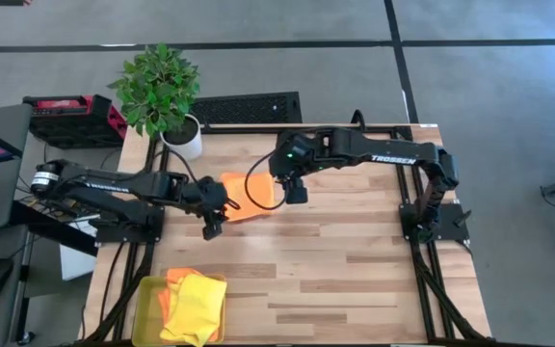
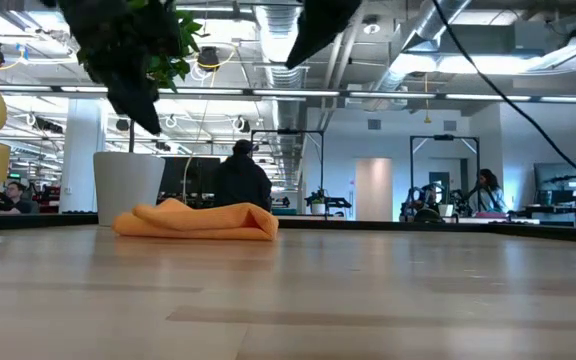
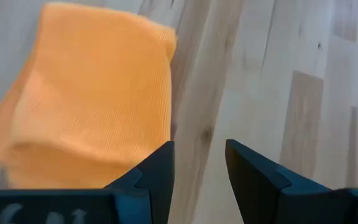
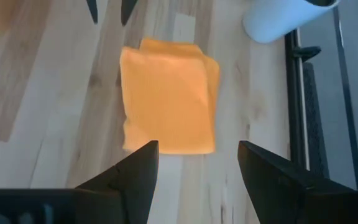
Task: Fold microfiber towels
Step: Put the folded orange microfiber towel into the yellow bin
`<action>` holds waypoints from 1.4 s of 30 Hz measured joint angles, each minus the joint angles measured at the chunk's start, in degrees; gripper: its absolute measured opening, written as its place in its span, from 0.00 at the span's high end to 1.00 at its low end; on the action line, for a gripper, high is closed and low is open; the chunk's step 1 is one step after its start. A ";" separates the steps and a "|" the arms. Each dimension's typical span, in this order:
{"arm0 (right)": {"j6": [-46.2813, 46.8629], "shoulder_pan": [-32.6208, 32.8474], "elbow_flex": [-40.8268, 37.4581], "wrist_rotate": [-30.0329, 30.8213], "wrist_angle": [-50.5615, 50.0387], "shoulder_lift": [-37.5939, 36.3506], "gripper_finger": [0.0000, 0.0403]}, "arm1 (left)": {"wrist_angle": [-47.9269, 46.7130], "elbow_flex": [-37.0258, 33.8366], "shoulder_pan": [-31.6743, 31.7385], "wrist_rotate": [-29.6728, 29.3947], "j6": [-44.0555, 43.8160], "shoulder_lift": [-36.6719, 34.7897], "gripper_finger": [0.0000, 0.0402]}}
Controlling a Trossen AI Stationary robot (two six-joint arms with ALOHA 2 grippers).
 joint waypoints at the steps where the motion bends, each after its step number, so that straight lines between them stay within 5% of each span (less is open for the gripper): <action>1: 0.02 0.00 0.00 0.01 -0.58 -0.57 0.39 | 3.04 -1.78 0.00 -0.03 0.65 0.00 0.66; 10: 2.44 -1.24 0.00 0.00 -3.24 -1.89 0.39 | 22.29 -11.98 0.02 -2.98 16.38 2.24 0.66; 20: 4.78 -1.59 0.00 -0.02 -4.42 -1.89 0.39 | 29.39 -12.69 -0.92 -4.90 21.83 16.91 0.66; 27: 5.84 -1.60 0.00 0.01 -4.86 -1.89 0.39 | 30.73 -12.67 -1.16 -18.16 24.84 20.52 0.66; 42: 5.86 -2.05 0.00 0.05 -4.24 -1.89 0.39 | 29.25 -12.00 1.09 -13.32 20.65 25.80 0.66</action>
